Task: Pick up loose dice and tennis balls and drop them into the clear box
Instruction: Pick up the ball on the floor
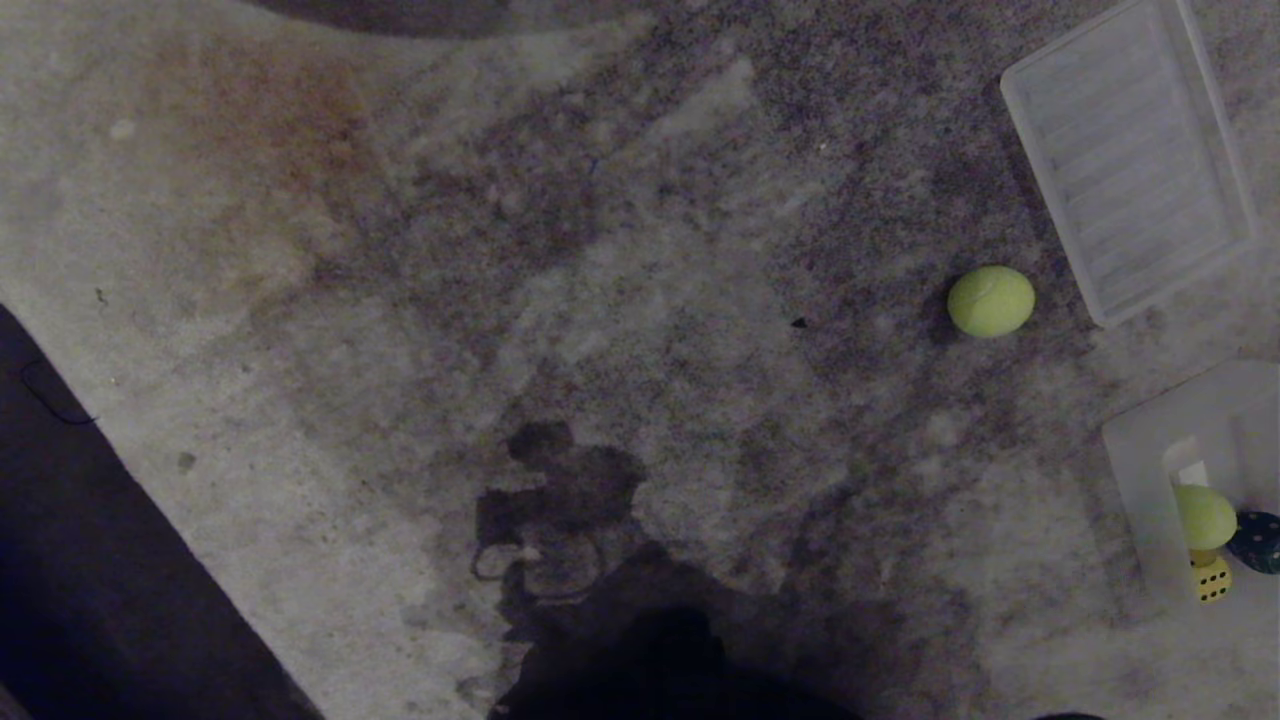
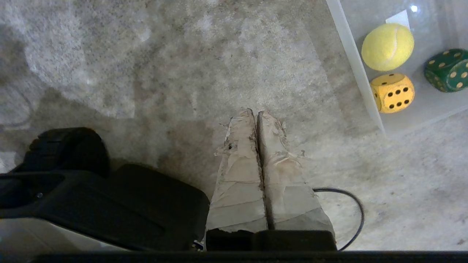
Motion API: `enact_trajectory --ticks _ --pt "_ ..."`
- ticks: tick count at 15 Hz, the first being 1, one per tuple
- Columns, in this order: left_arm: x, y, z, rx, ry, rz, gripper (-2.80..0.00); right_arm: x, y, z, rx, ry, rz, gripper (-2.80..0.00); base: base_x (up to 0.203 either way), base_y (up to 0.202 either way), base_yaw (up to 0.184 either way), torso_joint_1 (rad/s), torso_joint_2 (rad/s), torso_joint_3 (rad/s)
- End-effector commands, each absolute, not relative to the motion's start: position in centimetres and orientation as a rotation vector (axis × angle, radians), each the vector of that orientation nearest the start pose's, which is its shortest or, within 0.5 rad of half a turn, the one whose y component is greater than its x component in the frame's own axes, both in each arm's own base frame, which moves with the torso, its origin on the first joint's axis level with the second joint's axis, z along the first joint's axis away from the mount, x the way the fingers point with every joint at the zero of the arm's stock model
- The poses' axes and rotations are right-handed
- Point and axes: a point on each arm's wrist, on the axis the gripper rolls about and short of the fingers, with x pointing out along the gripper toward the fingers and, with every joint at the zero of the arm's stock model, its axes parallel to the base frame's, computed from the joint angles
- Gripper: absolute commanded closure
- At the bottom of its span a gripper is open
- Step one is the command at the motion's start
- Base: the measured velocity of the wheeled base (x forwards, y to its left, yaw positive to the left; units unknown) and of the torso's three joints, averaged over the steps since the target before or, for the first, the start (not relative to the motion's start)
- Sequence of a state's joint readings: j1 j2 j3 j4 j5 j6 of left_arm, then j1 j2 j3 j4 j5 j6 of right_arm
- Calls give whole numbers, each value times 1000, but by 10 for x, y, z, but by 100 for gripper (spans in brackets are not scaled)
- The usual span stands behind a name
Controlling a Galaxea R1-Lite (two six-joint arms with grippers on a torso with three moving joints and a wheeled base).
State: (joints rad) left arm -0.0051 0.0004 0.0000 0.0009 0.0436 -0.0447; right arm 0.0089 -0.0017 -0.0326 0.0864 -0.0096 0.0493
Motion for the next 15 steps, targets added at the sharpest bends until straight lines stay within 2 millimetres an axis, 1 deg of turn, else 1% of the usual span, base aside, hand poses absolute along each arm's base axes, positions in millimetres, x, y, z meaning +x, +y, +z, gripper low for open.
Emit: enact_trajectory --ticks 1,3,5,7,8,10,13,15 --pt "-23 1 75 -46 4 40 0 -26 -1 76 42 55 -7 0 0 0 0 0 0 0" --pt "-23 1 75 -46 4 40 0 -28 -1 88 42 49 -5 0 0 0 0 0 0 0" --pt "-23 1 75 -46 3 38 0 -21 0 109 41 149 -6 0 0 0 0 0 0 0" --pt "-23 1 75 -46 2 40 0 -1 0 133 44 275 -3 0 0 0 0 0 0 0" --pt "-23 1 75 -46 2 40 0 12 0 143 45 328 0 0 0 0 0 0 0 0" --pt "-23 1 75 -46 2 38 0 49 1 157 57 407 11 0 0 0 0 0 0 0" --pt "-23 1 75 -46 2 40 0 118 5 164 110 466 18 0 0 0 0 0 0 0" --pt "-23 1 75 -46 2 39 0 166 11 169 151 444 34 0 0 0 0 0 0 0"
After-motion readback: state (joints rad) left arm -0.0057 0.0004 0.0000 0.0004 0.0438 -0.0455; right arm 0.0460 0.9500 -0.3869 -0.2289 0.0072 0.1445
